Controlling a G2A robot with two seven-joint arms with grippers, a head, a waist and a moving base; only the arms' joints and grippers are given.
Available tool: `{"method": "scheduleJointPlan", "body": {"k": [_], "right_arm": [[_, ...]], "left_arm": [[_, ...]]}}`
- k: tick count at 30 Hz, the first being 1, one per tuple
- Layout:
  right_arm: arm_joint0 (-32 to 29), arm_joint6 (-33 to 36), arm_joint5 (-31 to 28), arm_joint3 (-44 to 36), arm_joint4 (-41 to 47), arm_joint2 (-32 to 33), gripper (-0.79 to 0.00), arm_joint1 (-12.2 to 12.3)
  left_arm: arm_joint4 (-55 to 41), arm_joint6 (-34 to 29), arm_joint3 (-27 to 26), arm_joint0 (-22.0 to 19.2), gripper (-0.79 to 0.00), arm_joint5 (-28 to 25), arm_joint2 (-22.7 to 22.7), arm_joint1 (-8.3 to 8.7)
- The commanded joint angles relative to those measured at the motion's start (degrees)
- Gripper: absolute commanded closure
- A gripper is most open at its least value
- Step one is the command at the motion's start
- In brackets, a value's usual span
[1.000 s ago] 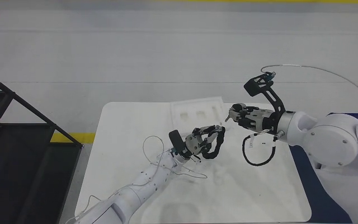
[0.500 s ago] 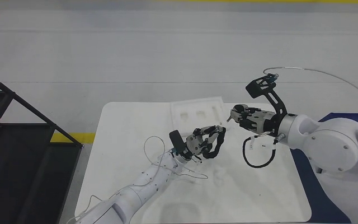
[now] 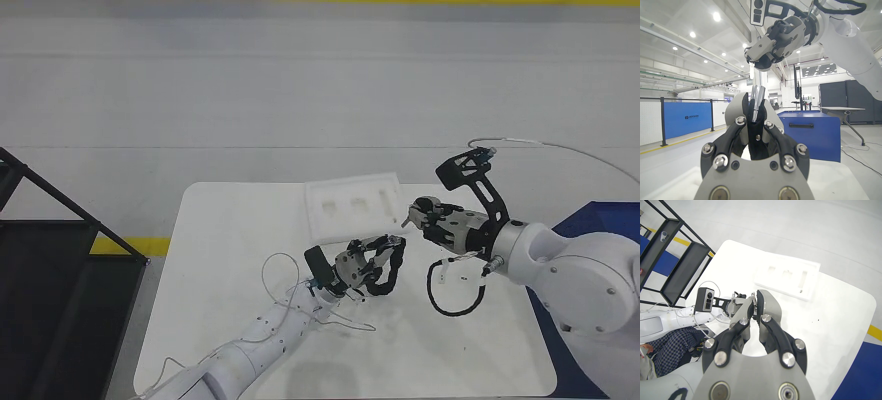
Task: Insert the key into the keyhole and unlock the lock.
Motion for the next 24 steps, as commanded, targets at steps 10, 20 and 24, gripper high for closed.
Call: {"method": "scheduleJointPlan", "body": {"k": [10, 20, 24], "right_arm": [[-1.9, -2.2, -0.6, -1.9, -1.4, -1.8, 0.000, -0.3], [-2.5, -2.0, 0.5, -2.3, -3.5, -2.5, 0.000, -0.4], [-2.8, -1.7, 0.8, -2.2, -4.0, -2.7, 0.000, -0.5]], "left_arm": [[-0.2, 4.7, 7.3, -2.4, 0.000, 1.6, 2.0, -2.71], [-1.9, 7.0, 11.7, -3.6, 0.000, 2.4, 2.6, -4.84], [-2.0, 7.7, 12.7, -4.0, 0.000, 2.6, 2.6, -5.43]]}}
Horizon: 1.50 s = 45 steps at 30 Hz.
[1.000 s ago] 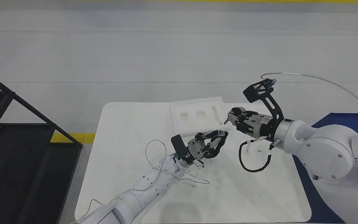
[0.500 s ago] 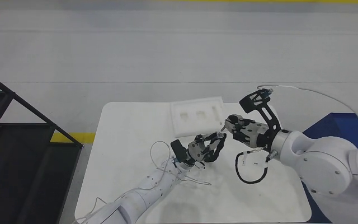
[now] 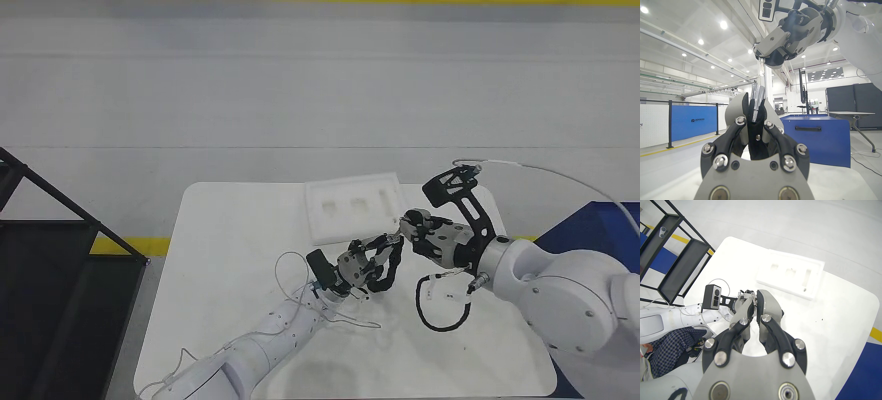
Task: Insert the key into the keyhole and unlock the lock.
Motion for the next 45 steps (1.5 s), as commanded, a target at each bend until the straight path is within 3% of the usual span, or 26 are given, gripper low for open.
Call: {"method": "scheduleJointPlan", "body": {"k": [1, 45], "right_arm": [[-0.1, 0.1, 0.1, 0.1, -0.1, -0.1, 0.000, 0.0], [0.2, 0.4, 0.7, 1.5, -2.4, -1.2, 0.000, -1.1]], "left_arm": [[0.0, 0.3, 0.5, -0.1, 0.000, 0.0, 0.0, -0.27], [0.6, 3.1, 3.8, 0.0, 0.000, -1.2, -1.0, -3.28]]}}
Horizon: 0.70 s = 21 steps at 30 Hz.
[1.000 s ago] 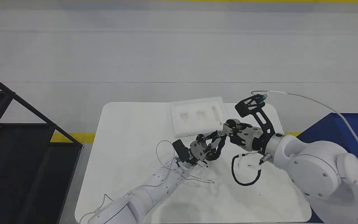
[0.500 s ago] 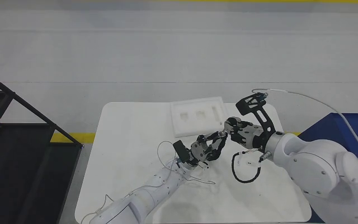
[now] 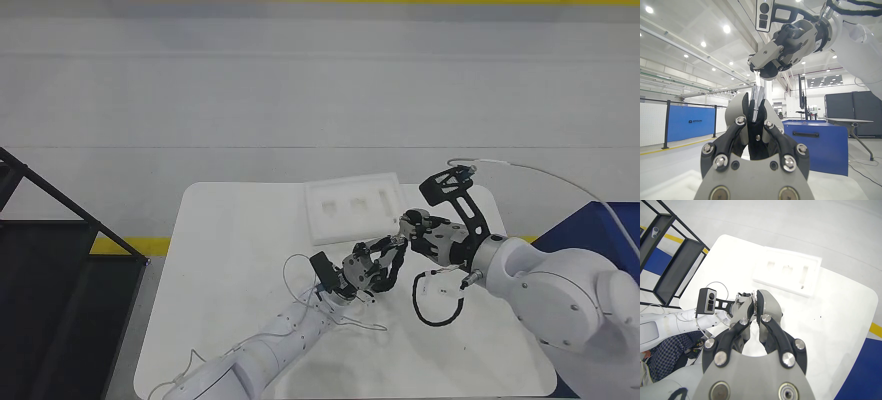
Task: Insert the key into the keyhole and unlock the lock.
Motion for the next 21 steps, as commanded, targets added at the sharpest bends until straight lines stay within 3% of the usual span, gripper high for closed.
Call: {"method": "scheduleJointPlan", "body": {"k": [1, 21], "right_arm": [[0.0, -0.1, -0.1, 0.0, 0.0, 0.0, 0.000, 0.0], [-0.3, -0.1, -0.1, 0.0, -0.9, -0.2, 0.000, -0.5]], "left_arm": [[0.0, 0.1, 0.1, 0.0, 0.000, 0.0, -0.1, -0.09], [-1.3, 0.2, 0.5, 0.2, 0.000, -0.8, -1.3, -0.91]]}}
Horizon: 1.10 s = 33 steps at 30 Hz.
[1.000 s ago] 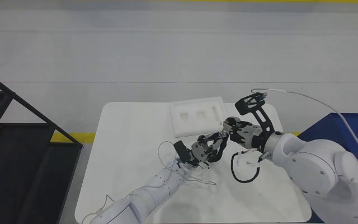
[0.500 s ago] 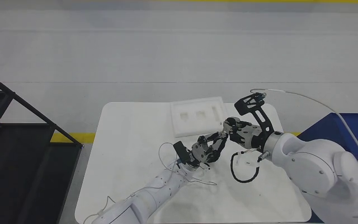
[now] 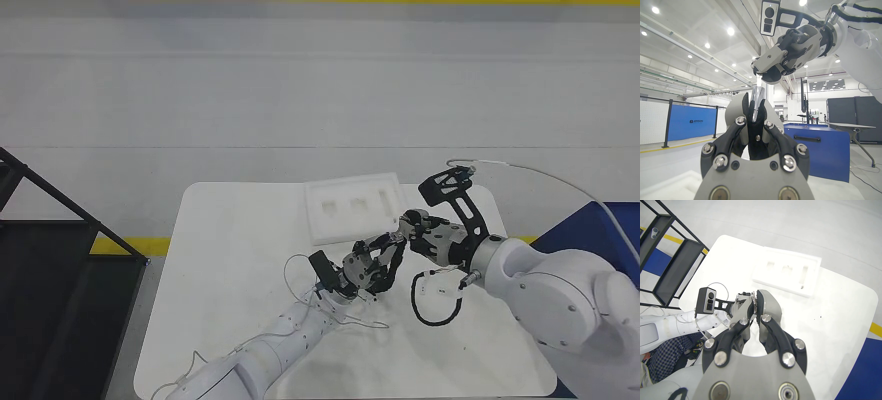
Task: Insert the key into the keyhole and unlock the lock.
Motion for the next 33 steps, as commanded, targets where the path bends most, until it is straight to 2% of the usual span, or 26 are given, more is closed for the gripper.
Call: {"method": "scheduleJointPlan", "body": {"k": [1, 25, 26, 28, 33], "right_arm": [[0.0, 0.1, 0.0, 0.0, -0.1, 0.0, 0.000, 0.0], [1.4, 3.3, -1.8, 1.2, -2.7, -1.8, 0.000, -0.5], [1.5, 3.4, -1.9, 1.2, -2.7, -1.9, -0.172, -0.6], [1.7, 3.8, -2.0, 1.5, -2.5, -2.0, -0.785, -0.6], [2.2, 4.1, -2.5, 2.3, -1.8, -2.1, -0.785, -0.8]], "left_arm": [[-0.3, -0.2, 0.2, 0.1, 0.000, -0.2, -0.2, -0.03], [2.1, -0.5, 1.0, -0.8, 0.000, -0.3, -0.9, -0.28], [2.3, -0.5, 1.0, -0.8, 0.000, -0.4, -0.9, -0.28], [2.4, -0.6, 1.0, -0.9, 0.000, -0.5, -1.0, -0.27], [2.8, -0.7, 1.0, -1.1, 0.000, -0.7, -1.2, -0.21]]}}
